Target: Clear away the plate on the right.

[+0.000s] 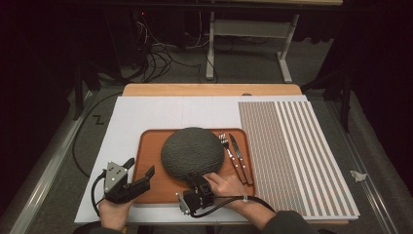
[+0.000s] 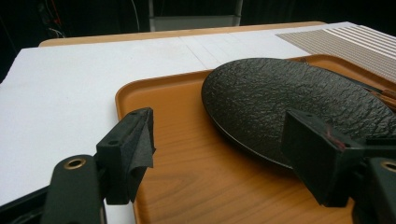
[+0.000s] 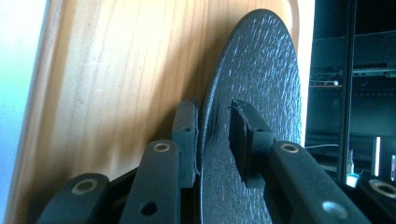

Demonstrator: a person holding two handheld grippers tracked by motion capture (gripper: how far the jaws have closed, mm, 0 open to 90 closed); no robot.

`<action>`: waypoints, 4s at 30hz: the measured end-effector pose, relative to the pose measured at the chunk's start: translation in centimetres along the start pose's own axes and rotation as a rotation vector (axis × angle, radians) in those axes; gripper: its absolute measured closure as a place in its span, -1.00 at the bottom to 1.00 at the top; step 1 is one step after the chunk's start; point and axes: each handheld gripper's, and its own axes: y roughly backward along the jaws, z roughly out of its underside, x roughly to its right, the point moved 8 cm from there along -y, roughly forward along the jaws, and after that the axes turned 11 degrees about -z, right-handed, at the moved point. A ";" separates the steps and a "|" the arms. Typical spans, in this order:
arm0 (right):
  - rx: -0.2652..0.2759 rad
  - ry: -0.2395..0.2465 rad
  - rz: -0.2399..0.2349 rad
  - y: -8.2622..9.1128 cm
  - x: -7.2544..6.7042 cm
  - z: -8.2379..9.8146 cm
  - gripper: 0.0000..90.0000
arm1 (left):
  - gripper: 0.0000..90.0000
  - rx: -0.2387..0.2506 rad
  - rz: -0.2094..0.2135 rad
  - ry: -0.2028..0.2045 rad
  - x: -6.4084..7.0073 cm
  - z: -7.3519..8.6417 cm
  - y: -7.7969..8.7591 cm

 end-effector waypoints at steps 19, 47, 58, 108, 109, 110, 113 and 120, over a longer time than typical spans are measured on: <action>0.028 -0.019 0.016 1.4 -0.3 0.4 0.61 | -0.42 -0.003 -0.002 0.000 0.0 0.0 0.0; -0.022 -0.080 0.027 3.2 -0.9 4.1 0.61 | -0.42 -0.007 -0.002 0.002 0.0 0.1 0.0; -0.035 -0.107 0.064 4.1 -1.1 5.5 0.61 | -0.41 -0.006 -0.005 0.001 0.0 0.1 -0.1; -0.149 -0.270 0.142 7.3 -0.8 14.3 0.45 | -0.42 -0.004 -0.009 -0.003 0.0 0.1 0.0; -0.155 -0.278 0.145 7.4 -0.8 14.5 0.45 | -0.42 -0.004 -0.009 -0.002 0.0 0.1 0.0; -0.155 -0.281 0.146 7.5 -0.8 14.6 0.44 | -0.42 -0.004 -0.010 -0.002 0.0 0.1 0.0; -0.152 -0.292 0.152 7.7 -0.8 15.0 0.43 | -0.41 -0.004 -0.009 -0.001 0.0 0.0 -0.1; -0.155 -0.327 0.167 8.2 -0.7 16.1 0.40 | -0.42 -0.002 -0.009 -0.001 0.0 0.0 0.0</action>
